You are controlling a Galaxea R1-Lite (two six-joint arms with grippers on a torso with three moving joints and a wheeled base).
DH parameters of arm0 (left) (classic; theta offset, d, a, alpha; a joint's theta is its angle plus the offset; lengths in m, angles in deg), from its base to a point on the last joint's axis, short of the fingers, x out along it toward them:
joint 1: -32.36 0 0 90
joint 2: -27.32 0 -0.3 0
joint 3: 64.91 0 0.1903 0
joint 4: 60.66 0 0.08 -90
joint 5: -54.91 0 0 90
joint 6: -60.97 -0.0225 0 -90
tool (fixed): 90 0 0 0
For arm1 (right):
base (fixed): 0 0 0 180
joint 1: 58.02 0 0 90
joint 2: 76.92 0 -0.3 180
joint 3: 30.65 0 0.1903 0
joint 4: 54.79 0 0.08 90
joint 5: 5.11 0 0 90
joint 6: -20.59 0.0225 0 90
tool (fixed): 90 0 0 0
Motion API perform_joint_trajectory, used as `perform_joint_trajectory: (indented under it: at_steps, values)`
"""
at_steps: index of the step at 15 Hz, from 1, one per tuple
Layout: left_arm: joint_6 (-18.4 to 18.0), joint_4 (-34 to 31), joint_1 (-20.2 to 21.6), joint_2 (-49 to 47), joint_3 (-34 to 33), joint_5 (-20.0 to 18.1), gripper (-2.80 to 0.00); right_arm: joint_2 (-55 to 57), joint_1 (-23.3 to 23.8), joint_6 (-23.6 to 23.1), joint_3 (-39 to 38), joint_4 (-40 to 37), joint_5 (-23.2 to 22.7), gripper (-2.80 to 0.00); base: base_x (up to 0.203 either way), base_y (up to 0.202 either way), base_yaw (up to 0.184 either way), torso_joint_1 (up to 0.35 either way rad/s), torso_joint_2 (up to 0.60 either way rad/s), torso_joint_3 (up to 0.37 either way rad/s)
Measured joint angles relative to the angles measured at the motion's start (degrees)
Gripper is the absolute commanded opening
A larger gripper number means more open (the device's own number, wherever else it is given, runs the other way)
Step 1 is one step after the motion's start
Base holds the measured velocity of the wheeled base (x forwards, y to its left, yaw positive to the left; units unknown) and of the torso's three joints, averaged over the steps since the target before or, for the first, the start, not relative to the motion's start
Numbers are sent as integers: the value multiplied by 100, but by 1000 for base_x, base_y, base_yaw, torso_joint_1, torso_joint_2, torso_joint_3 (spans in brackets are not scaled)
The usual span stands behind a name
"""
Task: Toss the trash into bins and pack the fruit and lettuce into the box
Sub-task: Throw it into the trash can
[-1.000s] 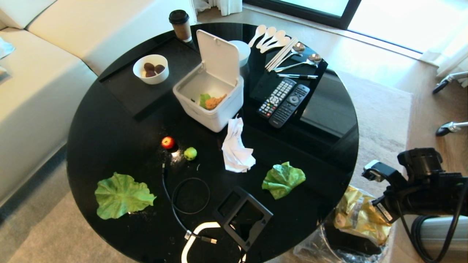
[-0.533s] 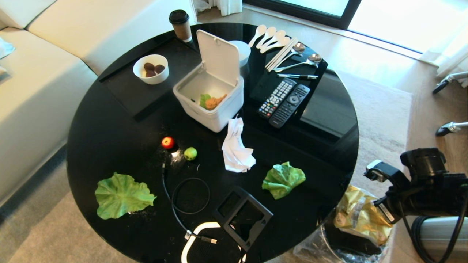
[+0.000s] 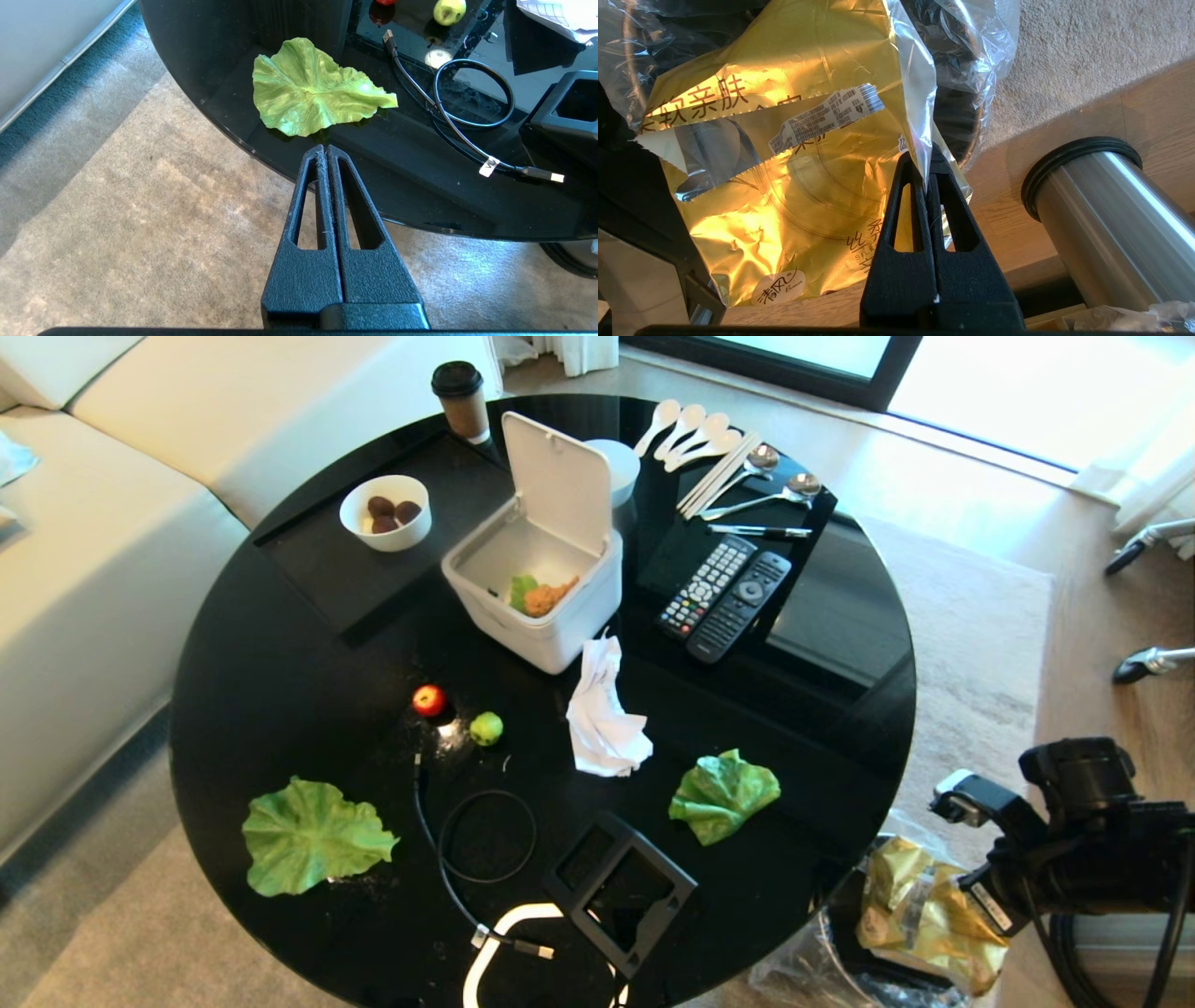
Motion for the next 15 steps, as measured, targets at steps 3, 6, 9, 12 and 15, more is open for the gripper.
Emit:
perform_joint_trajectory:
  at_steps: [3, 6, 9, 12, 15]
  values:
    - [0, 0, 2, 0, 0, -2, -280, 124, -2, 1, 87, 9, 0, -280, 0, 0, 0, 0, 0, 0]
    - [0, -2, 2, 0, 0, 0, -280, 183, -6, 0, 115, -7, 0, -280, 0, 0, 0, 0, 0, 0]
    - [0, 0, 0, 0, 0, 0, -280, 213, -6, 2, 116, -20, 1, 0, 0, 0, 0, 0, 0, 0]
    - [0, -2, 2, 0, 0, 1, -280, 217, -5, 3, 93, -6, 4, 0, 0, 0, 0, 0, 0, 0]
    - [0, -1, 2, 0, 0, 0, -280, 200, 6, 0, 85, 1, 1, 0, 0, 0, 0, 0, 0, 0]
